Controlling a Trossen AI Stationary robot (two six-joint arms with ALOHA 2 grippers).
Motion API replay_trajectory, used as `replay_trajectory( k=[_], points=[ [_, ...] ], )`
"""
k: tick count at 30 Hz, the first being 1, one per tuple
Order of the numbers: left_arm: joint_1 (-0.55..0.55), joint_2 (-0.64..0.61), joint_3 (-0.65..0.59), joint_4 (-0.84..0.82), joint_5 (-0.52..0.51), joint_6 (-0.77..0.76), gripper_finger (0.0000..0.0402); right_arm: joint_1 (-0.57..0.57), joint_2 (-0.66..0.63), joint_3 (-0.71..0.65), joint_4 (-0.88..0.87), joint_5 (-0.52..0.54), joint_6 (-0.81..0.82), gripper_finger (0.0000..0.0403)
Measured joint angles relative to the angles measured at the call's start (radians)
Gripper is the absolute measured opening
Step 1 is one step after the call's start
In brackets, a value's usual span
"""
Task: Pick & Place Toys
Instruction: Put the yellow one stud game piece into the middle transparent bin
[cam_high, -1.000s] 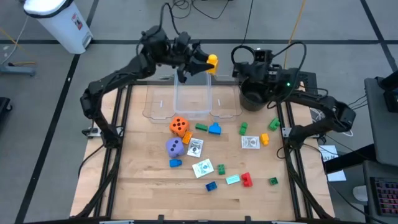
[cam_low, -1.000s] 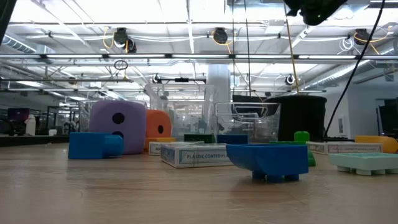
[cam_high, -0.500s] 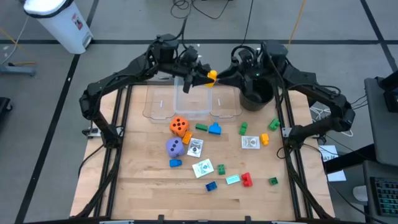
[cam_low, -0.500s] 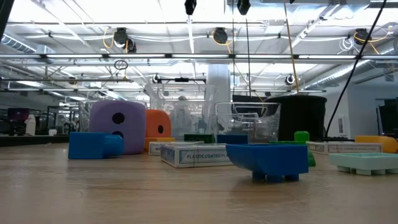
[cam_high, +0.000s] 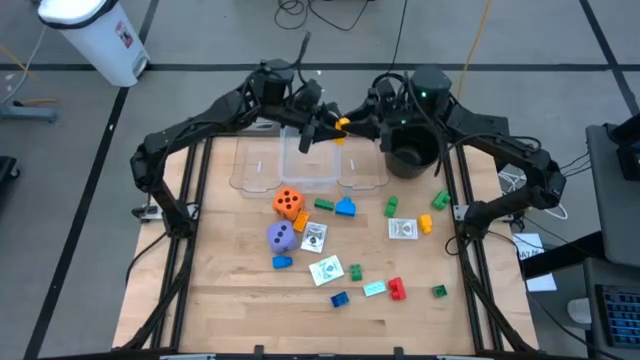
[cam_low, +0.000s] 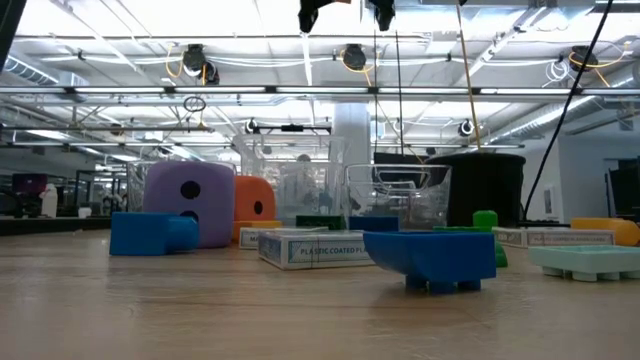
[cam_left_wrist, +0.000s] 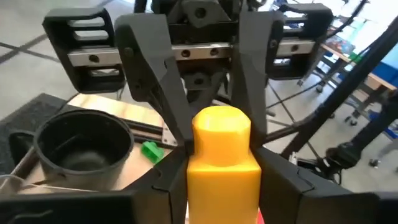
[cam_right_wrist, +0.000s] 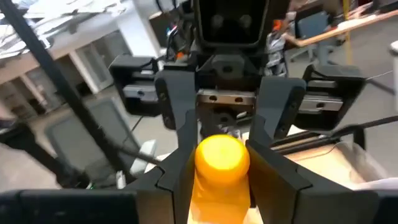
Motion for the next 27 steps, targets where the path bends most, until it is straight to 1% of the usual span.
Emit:
replay_trajectory(
  k=[2,6,9,14,16,18,21,23,25,27],
  points=[
    [0.002,-0.001,0.0,0.004,-0.004,0.0,0.0154,-0.001,-0.001,0.0,0.001,0.024,-0.008,0.0134],
    [0.002,-0.001,0.0,0.004,-0.006,0.001,0.0136,-0.001,-0.001,0.0,-0.005,0.022,-0.013,0.0134],
    [0.002,-0.002,0.0,0.009,-0.021,0.003,0.0133,-0.001,0.004,0.0,-0.006,0.021,-0.013,0.0127],
    [0.002,-0.002,0.0,0.038,-0.024,0.001,0.0155,-0.002,0.003,0.001,-0.005,0.022,-0.017,0.0108],
    [0.001,-0.002,0.0,0.036,-0.023,0.002,0.0158,-0.002,0.004,0.001,-0.007,0.009,-0.017,0.0108],
    [0.001,-0.002,0.0,0.038,-0.025,0.001,0.0151,-0.003,0.005,0.001,-0.009,-0.014,-0.017,0.0108],
    [0.001,-0.002,0.0,0.039,-0.024,0.002,0.0137,-0.003,0.005,0.001,-0.009,-0.019,-0.02,0.0108],
    [0.001,-0.002,0.0,0.044,-0.024,0.001,0.0136,-0.003,0.005,0.001,-0.005,-0.022,-0.024,0.0108],
    [0.001,-0.002,0.0,0.044,-0.023,0.002,0.0147,-0.009,0.005,0.0,0.001,-0.022,-0.023,0.0107],
    [0.001,-0.003,0.0,0.049,-0.022,-0.007,0.0172,-0.018,0.005,0.0,0.007,-0.028,-0.024,0.0107]
  ],
)
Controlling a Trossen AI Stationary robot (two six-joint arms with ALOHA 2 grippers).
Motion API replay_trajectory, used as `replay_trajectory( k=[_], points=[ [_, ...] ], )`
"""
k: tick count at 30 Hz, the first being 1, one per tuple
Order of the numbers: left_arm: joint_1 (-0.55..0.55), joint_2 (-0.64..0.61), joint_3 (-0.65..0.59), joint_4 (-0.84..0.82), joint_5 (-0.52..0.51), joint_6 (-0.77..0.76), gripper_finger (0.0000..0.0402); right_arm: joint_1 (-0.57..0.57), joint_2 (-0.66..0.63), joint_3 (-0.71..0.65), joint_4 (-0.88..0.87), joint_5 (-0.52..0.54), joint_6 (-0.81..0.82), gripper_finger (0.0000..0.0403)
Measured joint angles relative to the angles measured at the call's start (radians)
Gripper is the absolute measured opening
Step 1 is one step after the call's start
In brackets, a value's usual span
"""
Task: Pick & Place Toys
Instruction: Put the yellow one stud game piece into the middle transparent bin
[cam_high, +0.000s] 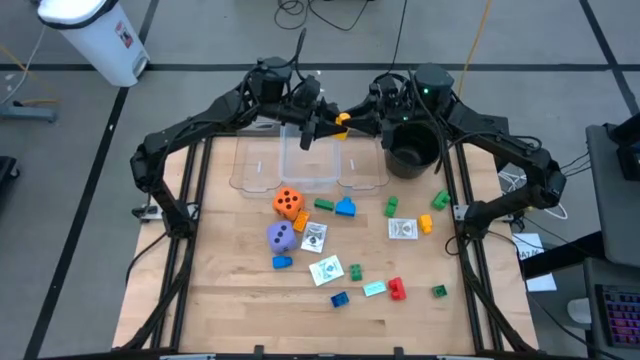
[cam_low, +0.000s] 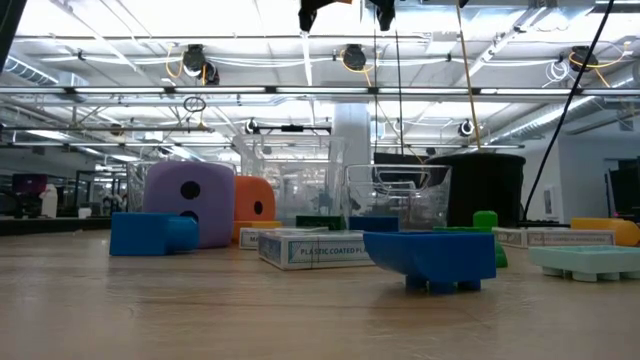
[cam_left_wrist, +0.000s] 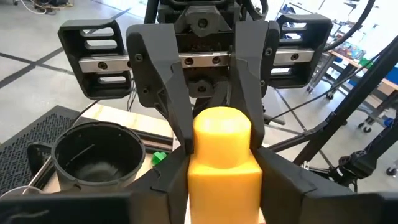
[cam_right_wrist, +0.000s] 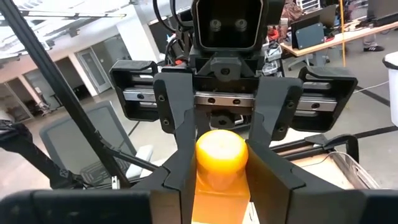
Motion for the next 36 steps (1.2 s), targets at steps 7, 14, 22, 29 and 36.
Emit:
replay_trajectory(
  k=[7,14,22,29,36],
  points=[
    [0.022,-0.004,0.0,0.005,0.032,-0.053,0.0273,-0.028,0.001,-0.002,0.014,0.0,0.004,0.0107],
    [0.124,-0.094,0.002,-0.186,0.113,-0.041,0.0308,-0.046,0.002,-0.004,0.0,0.054,-0.029,0.0107],
    [0.246,-0.258,0.003,-0.404,0.106,0.103,0.0294,-0.009,0.103,0.012,0.011,0.114,-0.039,0.0107],
    [0.295,-0.323,0.003,-0.437,0.147,0.204,0.0274,0.03,0.332,0.201,-0.008,0.157,-0.052,0.0107],
    [0.347,-0.323,-0.082,-0.509,0.393,0.317,0.0258,0.046,0.55,0.468,-0.184,0.232,-0.158,0.0107]
  ],
)
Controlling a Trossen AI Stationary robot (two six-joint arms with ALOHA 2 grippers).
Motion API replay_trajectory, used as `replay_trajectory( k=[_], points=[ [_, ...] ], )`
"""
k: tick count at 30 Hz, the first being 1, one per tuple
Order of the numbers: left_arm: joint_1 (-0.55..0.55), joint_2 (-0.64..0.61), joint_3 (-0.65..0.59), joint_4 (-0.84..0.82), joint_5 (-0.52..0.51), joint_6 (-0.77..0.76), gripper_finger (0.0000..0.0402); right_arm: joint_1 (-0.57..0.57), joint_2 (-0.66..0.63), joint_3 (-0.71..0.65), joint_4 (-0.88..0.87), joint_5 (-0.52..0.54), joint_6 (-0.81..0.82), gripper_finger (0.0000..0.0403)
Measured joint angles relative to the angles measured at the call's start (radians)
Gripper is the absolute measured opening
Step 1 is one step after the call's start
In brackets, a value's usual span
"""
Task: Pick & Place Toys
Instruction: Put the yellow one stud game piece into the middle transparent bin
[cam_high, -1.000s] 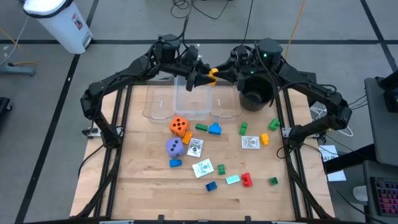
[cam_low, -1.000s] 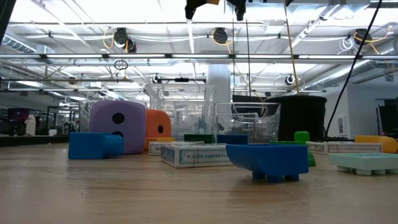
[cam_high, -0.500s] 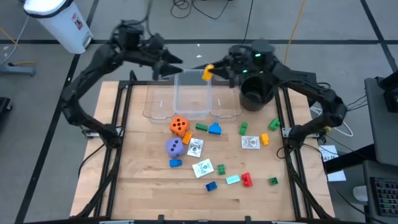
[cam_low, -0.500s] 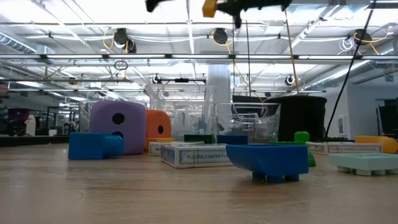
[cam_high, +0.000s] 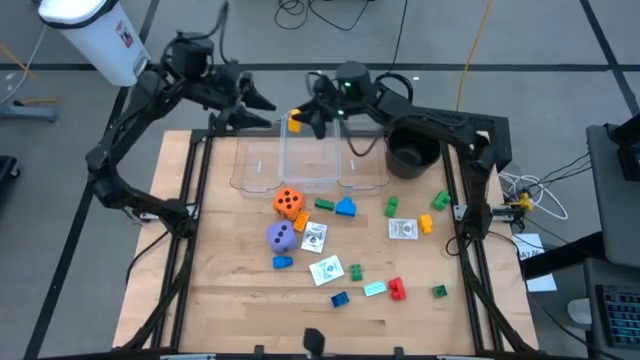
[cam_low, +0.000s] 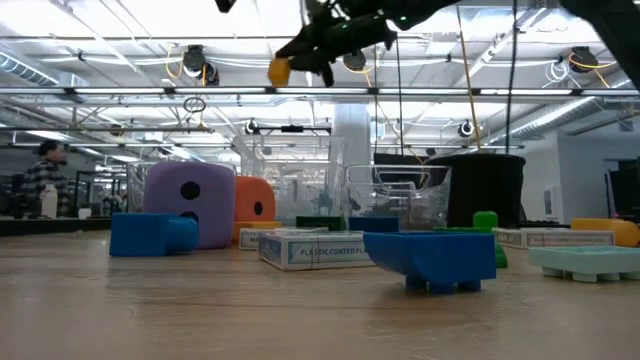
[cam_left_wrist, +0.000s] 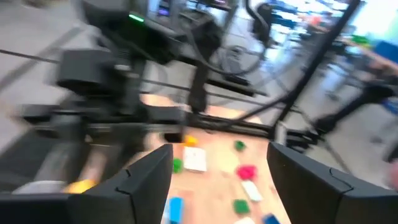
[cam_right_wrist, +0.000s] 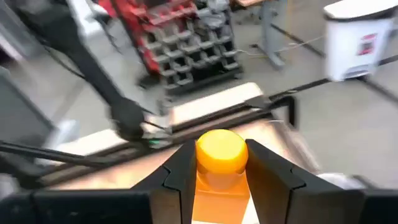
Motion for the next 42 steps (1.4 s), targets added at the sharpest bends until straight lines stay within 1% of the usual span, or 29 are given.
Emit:
replay_trajectory(
  k=[3,5,9,11,16,24,28,33,36,42],
  points=[
    [0.012,0.002,-0.074,-0.001,0.079,0.032,0.0252,0.008,0.063,0.077,-0.091,0.064,-0.073,0.0107],
    [0.015,0.002,-0.121,0.006,0.117,0.055,0.0249,0.013,0.099,0.097,-0.131,0.086,-0.093,0.0107],
    [0.011,0.002,-0.211,0.104,0.216,0.041,0.0248,0.014,0.156,0.101,-0.153,0.134,-0.098,0.0107],
    [0.006,0.002,-0.242,0.166,0.236,0.013,0.0248,0.015,0.187,0.101,-0.151,0.166,-0.115,0.0107],
    [0.001,0.002,-0.276,0.264,0.238,-0.049,0.0248,0.015,0.235,0.101,-0.15,0.218,-0.169,0.0106],
    [0.002,0.002,-0.278,0.392,0.234,-0.14,0.0248,0.013,0.306,0.1,-0.181,0.218,-0.244,0.0106],
    [0.002,0.002,-0.278,0.444,0.206,-0.186,0.0248,0.013,0.34,0.101,-0.185,0.218,-0.239,0.0109],
    [0.002,0.002,-0.278,0.452,0.175,-0.193,0.0248,0.008,0.355,0.084,-0.161,0.222,-0.233,0.0106],
    [0.002,0.002,-0.278,0.452,0.174,-0.193,0.0248,0.008,0.352,0.041,-0.103,0.271,-0.234,0.0108],
    [0.002,0.002,-0.278,0.451,0.158,-0.21,0.0248,0.006,0.354,0.0,-0.082,0.27,-0.251,0.0106]
  ],
)
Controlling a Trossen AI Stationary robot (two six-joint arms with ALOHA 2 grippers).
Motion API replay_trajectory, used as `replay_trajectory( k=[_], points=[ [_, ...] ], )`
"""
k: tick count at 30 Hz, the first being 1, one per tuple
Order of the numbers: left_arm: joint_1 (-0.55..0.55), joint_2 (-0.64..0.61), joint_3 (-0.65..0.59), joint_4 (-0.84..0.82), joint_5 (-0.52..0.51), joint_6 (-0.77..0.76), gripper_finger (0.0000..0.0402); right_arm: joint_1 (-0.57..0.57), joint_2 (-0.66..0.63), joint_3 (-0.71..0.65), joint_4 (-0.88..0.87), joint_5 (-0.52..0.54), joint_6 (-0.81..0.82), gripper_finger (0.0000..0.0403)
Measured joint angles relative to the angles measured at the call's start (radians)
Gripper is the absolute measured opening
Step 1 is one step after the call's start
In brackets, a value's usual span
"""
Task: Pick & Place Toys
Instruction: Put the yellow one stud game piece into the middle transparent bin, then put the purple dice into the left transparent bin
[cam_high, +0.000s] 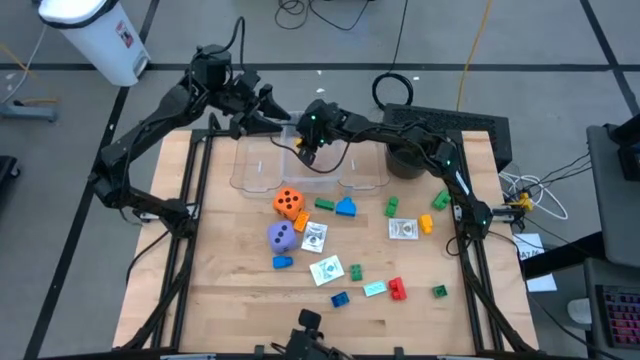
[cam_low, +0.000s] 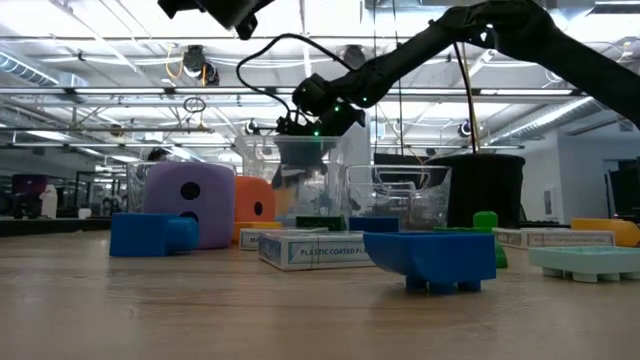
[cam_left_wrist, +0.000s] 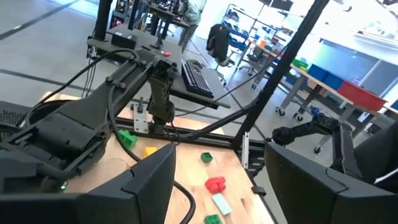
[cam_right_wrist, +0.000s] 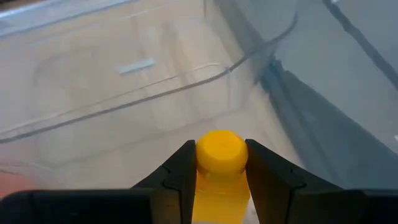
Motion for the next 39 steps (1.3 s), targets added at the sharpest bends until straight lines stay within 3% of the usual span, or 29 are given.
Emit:
replay_trajectory(
  k=[14,25,32,39],
  points=[
    [0.0,0.0,0.0,-0.001,-0.011,-0.004,0.0248,0.002,0.0,-0.021,0.047,0.025,-0.012,0.0114],
    [0.0,0.0,0.0,-0.001,-0.013,-0.008,0.0248,0.002,-0.002,-0.021,0.065,0.077,-0.002,0.0188],
    [-0.001,0.0,0.0,0.002,-0.013,-0.024,0.0248,0.002,-0.066,-0.021,0.069,0.078,-0.012,0.0212],
    [-0.002,0.0,0.0,0.012,-0.032,-0.061,0.0248,0.0,-0.172,-0.021,0.069,0.078,-0.013,0.0211]
  ],
)
